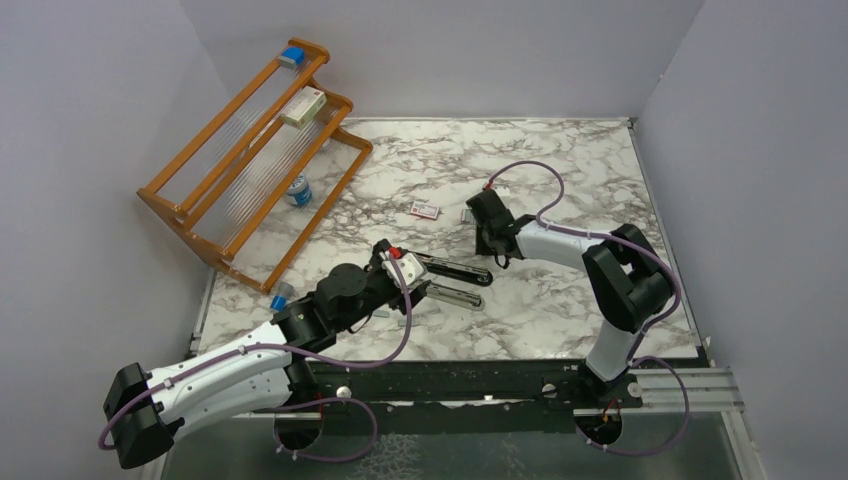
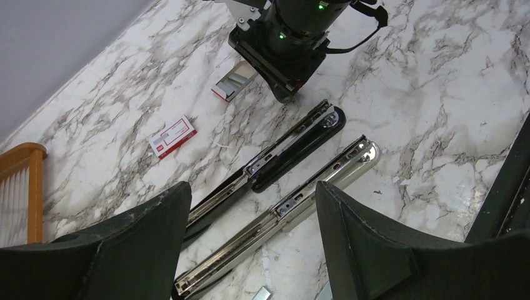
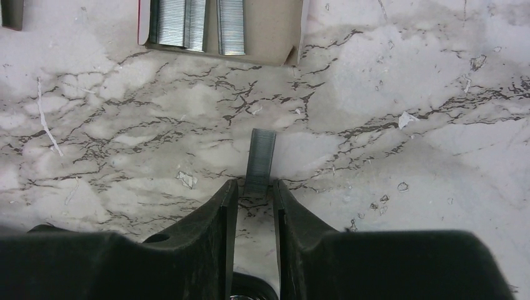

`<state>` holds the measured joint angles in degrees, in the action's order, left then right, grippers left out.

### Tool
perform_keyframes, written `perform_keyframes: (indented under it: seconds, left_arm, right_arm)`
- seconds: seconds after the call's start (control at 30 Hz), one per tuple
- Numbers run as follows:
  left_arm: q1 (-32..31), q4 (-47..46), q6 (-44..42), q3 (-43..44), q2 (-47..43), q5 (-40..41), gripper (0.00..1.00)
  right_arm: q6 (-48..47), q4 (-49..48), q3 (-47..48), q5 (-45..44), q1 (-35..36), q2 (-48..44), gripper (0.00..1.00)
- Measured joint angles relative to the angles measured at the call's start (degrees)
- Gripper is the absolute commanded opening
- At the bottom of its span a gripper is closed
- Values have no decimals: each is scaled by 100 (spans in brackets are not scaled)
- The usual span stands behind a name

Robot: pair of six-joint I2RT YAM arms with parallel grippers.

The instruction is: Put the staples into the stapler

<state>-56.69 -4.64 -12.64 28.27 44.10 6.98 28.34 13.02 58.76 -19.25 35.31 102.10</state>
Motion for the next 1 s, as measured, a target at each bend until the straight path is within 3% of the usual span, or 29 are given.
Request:
perform_keyframes:
  seconds: [0.37,0.63,0.8,1.0]
  left_arm:
    - [0,-70,24,0,-140,15,76]
    - [0,-184,243,0,-313,179,81]
    - [0,-476,883,-61,-710,348,90]
    - [0,-1113,1453,-205,-1261,136,94]
  right_arm:
    - [13,-11,-2,-111,22,0,15]
    - [-74,-44,-175,-208,26,-177,13]
    - [-404,-127,-557,-33,26,-1156,13]
    - [-988,-627,-901,1121,22,-2872,13]
